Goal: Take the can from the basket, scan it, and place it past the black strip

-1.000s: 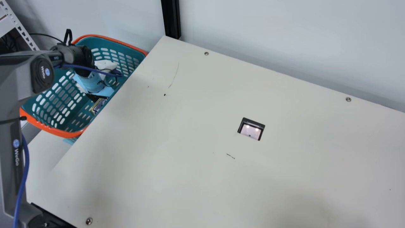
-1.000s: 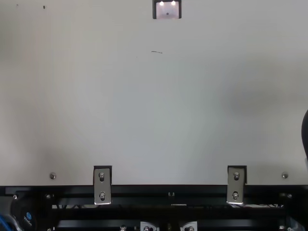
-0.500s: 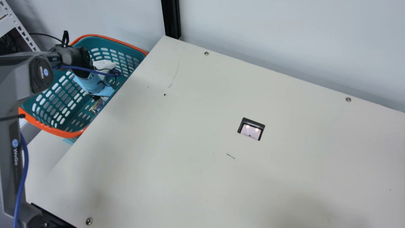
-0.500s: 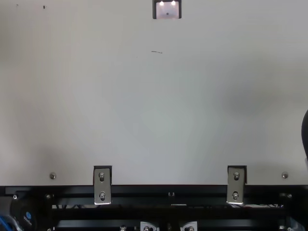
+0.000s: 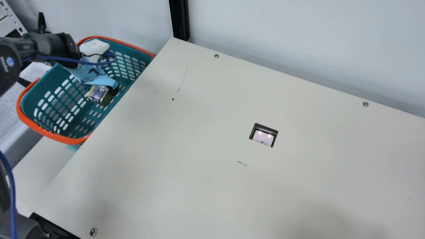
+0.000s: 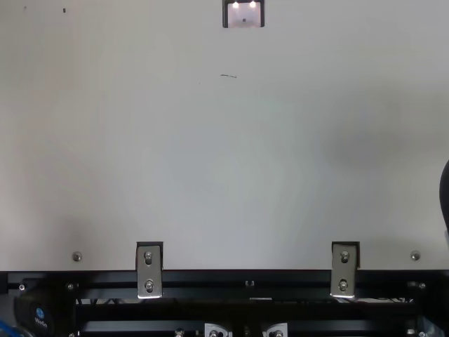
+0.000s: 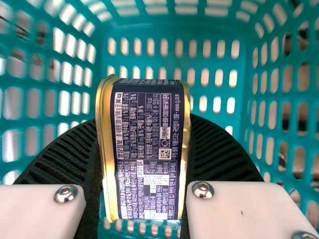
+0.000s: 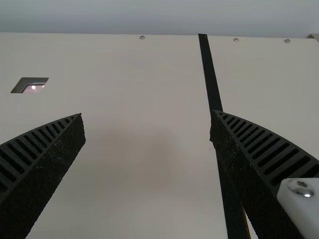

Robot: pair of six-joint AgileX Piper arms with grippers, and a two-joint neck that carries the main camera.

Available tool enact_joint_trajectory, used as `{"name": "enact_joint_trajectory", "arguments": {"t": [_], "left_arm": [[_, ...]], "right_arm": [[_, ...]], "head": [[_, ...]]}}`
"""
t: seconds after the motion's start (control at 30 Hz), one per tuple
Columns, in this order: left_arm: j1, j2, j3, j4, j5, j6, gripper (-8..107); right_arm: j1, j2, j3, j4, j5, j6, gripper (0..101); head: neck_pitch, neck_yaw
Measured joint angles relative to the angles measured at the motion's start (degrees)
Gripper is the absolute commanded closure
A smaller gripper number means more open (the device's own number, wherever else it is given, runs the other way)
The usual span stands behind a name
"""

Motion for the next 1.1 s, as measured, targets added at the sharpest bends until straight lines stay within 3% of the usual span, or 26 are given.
{"name": "enact_joint_trajectory", "arguments": {"t": [0.4,1.1], "left_arm": [[-1.72,-17.12,10.7,-1.0,-1.92,-3.28,89],[-8.1,-39.63,10.29,-2.6,5.97,-15.82,89]], "right_arm": [[0.0,0.0,0.0,0.0,0.0,0.0,0],[0.0,0.0,0.0,0.0,0.0,0.0,0]], "head": [[0.0,0.0],[0.0,0.0]]}}
